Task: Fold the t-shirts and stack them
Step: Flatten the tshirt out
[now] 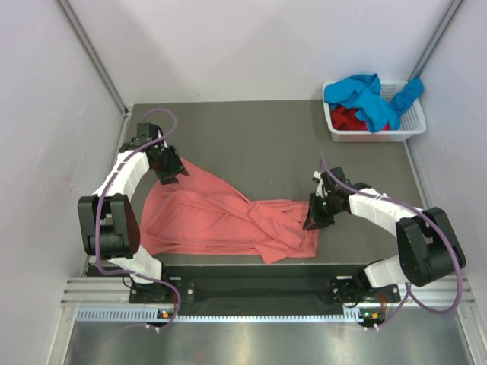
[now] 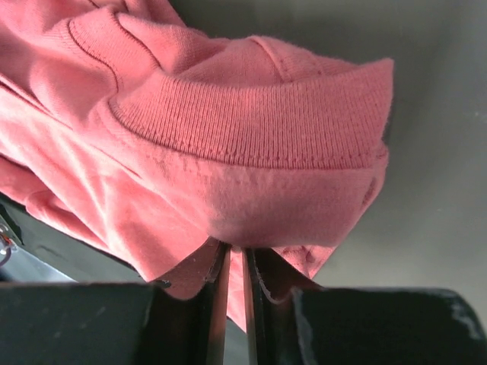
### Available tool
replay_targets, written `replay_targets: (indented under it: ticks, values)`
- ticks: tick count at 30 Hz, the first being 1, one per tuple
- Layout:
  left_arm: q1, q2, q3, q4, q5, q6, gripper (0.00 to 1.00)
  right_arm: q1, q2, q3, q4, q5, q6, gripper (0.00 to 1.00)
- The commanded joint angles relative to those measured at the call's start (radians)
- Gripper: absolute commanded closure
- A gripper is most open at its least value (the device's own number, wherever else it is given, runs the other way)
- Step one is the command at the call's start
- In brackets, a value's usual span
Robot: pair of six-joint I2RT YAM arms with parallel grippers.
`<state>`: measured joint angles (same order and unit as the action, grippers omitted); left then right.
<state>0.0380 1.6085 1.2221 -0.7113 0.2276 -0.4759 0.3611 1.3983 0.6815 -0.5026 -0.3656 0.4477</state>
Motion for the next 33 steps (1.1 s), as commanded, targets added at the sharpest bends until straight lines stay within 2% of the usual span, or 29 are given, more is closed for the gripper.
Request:
replay_targets:
  ticks: [1, 3, 7, 8, 19, 27, 30, 33]
  values:
    - [0.002, -0.024, 0.016, 0.009, 0.003, 0.008, 0.48, -0.011, -0.045, 0.035, -0.017, -0.006, -0.007, 0.89]
    - [0.002, -0.021, 0.017, 0.01, 0.001, 0.008, 0.48, -0.011, -0.056, 0.038, -0.034, -0.006, -0.007, 0.87]
    - [0.0, -0.012, 0.017, 0.018, 0.01, 0.0, 0.48, -0.011, -0.045, 0.044, -0.04, -0.004, -0.018, 0.76]
    - [0.002, -0.012, 0.016, 0.019, 0.012, -0.001, 0.48, -0.013, -0.041, 0.047, -0.04, -0.006, -0.018, 0.76]
    - [0.002, -0.012, 0.016, 0.021, 0.013, -0.003, 0.48, -0.011, -0.05, 0.09, -0.082, -0.016, -0.02, 0.83]
    - [0.002, -0.004, 0.027, 0.018, 0.015, 0.0, 0.48, -0.01, -0.027, 0.067, -0.071, -0.015, -0.021, 0.83]
    - [0.002, -0.002, 0.027, 0.018, 0.015, 0.002, 0.48, -0.011, -0.035, 0.069, -0.073, -0.018, -0.017, 0.89]
    - [0.002, -0.001, 0.025, 0.018, 0.018, 0.0, 0.48, -0.011, -0.027, 0.063, -0.071, -0.022, -0.015, 0.87]
